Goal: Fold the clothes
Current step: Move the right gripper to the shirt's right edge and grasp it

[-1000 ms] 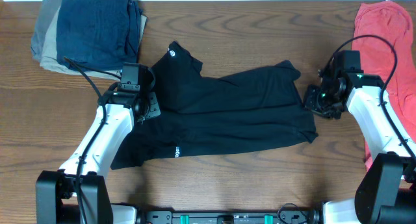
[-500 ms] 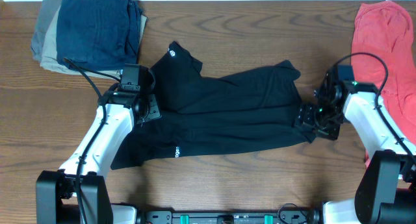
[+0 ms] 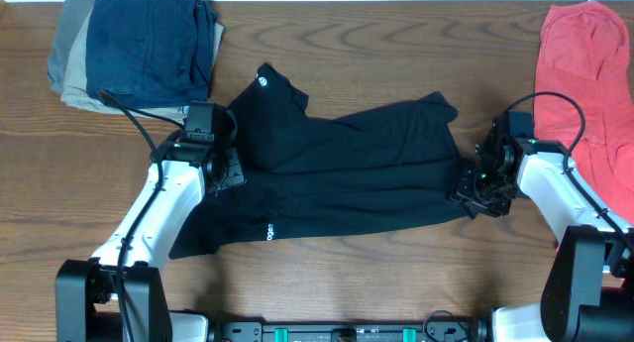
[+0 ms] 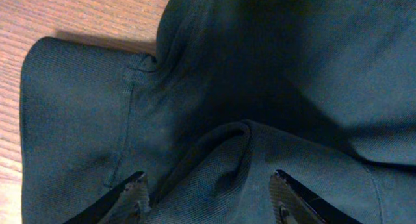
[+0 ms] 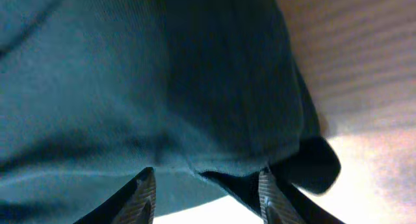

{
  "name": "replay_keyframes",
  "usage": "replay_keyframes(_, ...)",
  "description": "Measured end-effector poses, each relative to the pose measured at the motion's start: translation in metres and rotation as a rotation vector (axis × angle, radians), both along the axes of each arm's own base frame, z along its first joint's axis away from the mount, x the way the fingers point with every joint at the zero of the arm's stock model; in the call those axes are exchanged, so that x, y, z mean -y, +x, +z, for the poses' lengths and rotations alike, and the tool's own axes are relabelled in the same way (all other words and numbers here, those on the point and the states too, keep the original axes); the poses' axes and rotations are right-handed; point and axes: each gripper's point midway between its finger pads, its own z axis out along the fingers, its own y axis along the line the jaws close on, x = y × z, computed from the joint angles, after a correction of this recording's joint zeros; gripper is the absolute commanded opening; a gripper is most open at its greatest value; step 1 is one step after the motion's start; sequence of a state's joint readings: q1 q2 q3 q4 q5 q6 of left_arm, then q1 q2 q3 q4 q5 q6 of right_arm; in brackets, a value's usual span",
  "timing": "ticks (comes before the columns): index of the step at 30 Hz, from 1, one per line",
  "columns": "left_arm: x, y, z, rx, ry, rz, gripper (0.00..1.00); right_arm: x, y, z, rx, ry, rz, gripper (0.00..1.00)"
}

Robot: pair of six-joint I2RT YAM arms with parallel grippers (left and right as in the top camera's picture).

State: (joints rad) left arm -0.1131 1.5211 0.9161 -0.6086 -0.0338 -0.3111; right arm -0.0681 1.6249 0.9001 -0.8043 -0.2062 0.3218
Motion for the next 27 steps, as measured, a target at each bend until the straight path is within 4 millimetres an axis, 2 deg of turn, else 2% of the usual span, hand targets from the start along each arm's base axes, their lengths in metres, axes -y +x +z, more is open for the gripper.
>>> replay_keyframes(2,0.0,0.0,0.0,-0.001,0.0,0.0,0.61,0.0,0.004,-0.001,0.019,-0.001,-0.002,0.47)
replay_keyframes(5,0.0,0.0,0.0,-0.001,0.0,0.0,0.61,0.0,0.005,-0.006,0.035,-0.003,-0.004,0.4)
replay_keyframes(9,0.0,0.0,0.0,-0.001,0.0,0.0,0.61,0.0,0.001,-0.011,0.031,0.001,-0.008,0.16)
replay_keyframes(13,0.0,0.0,0.0,-0.001,0.001,0.0,0.61,0.0,0.005,-0.011,0.048,0.0,-0.004,0.02)
replay_keyframes(27,0.0,0.0,0.0,-0.002,0.0,0.0,0.62,0.002,0.012,-0.011,0.077,-0.011,-0.007,0.02)
